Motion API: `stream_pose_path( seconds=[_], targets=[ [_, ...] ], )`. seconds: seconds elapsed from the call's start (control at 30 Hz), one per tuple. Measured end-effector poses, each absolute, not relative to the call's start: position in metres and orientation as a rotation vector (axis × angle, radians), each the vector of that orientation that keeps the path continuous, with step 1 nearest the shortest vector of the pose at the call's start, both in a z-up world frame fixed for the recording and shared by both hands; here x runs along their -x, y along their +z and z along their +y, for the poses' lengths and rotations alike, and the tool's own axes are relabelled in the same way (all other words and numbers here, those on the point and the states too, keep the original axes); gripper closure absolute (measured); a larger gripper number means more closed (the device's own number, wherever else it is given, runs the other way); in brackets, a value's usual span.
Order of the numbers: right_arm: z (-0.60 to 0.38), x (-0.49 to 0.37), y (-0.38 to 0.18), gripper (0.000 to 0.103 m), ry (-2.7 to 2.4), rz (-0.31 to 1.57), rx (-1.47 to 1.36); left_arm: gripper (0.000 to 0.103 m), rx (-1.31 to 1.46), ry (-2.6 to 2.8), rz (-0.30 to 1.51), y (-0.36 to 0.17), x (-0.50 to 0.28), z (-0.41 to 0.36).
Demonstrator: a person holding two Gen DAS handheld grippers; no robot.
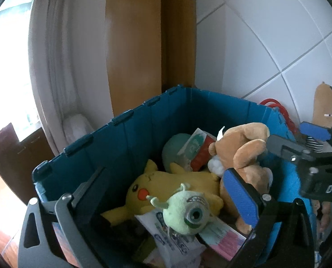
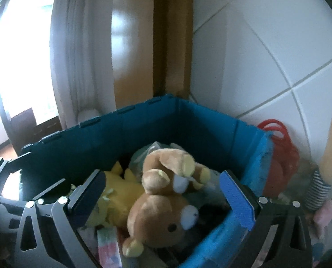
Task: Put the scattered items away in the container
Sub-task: 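Withdraw both tools from the crate back toward the table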
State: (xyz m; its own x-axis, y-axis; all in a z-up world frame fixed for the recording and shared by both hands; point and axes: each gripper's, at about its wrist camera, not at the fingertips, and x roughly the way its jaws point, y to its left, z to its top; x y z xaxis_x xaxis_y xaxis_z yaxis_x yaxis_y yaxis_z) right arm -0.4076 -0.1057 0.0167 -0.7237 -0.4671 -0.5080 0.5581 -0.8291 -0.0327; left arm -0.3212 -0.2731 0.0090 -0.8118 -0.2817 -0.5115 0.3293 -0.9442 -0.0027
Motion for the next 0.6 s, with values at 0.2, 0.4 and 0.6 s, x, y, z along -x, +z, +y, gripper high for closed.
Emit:
stream_pose_path(
  seconds=[0.2,0.4,0.6],
  targets=[
    [-0.05,0.37,0.022,0.0,-2.589,0.203,-0.618,0.0,-0.658,-2.818,0.151,0.026,0.29,-0.23],
    [0.022,0.33,0.021,0.0,-2.727,0.143,-0.622,0.0,-0.613,-2.949,0.105,0.036,0.274,-0.164],
    [0.104,0.295,0.012,0.0,-2.887,0.085,-0.66,0.0,-0.657,-3.08,0.04,0.029,0.269,-0.089]
  ],
)
